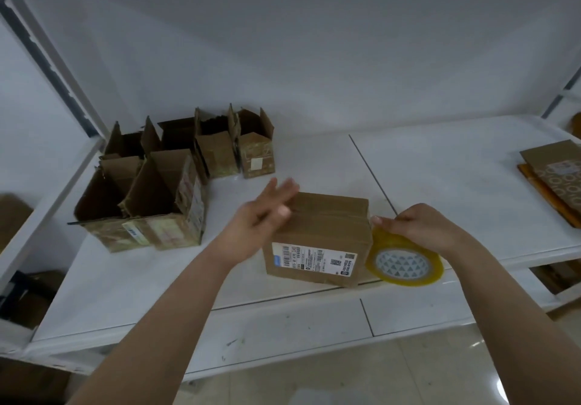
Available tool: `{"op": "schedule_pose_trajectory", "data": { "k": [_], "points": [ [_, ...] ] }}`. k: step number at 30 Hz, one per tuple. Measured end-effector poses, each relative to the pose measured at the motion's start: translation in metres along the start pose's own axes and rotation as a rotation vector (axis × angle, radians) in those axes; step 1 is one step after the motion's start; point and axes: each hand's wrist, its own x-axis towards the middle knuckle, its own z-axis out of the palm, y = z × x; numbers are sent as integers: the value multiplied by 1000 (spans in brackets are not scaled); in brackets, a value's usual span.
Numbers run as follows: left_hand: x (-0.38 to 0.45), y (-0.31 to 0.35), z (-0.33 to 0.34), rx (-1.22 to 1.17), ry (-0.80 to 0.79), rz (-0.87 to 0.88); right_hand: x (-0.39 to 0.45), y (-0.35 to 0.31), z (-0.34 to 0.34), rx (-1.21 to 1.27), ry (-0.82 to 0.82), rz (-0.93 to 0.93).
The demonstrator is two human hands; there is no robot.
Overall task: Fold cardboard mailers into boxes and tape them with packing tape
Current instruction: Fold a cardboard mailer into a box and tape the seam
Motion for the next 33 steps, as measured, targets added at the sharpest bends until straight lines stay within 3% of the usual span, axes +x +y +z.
{"op": "schedule_pose_trajectory", "data": {
  "k": [2,4,5,8,11,16,20,22,25,28,30,33],
  "points": [
    [-12,-12,-15,-134,301,-199,0,1,0,9,14,-2],
    [-24,-33,-29,27,535,-394,0,2,2,19,25,1],
    [-30,-44,-33,199,531,-502,0,3,3,23,28,3],
    [-47,-67,-28,640,275,-673,0,2,3,37,28,9],
    [-52,-80,-9,836,116,-609,1,2,2,33,16,2],
    [-46,-93,5,1185,16,-543,2,5,2,49,12,6],
    [-39,-93,-1,1268,-72,-524,1,8,3,66,18,5],
    [-37,-90,-7,1161,-26,-546,1,9,4,62,24,4],
    [-31,-69,-21,682,293,-520,2,12,6,74,36,12],
    [-7,-18,-28,343,550,-299,4,14,6,56,35,11],
    [12,26,-19,185,450,-177,4,12,6,60,25,12],
    [38,80,16,-17,-1,-117,4,12,4,97,-12,16]
  ]
}}
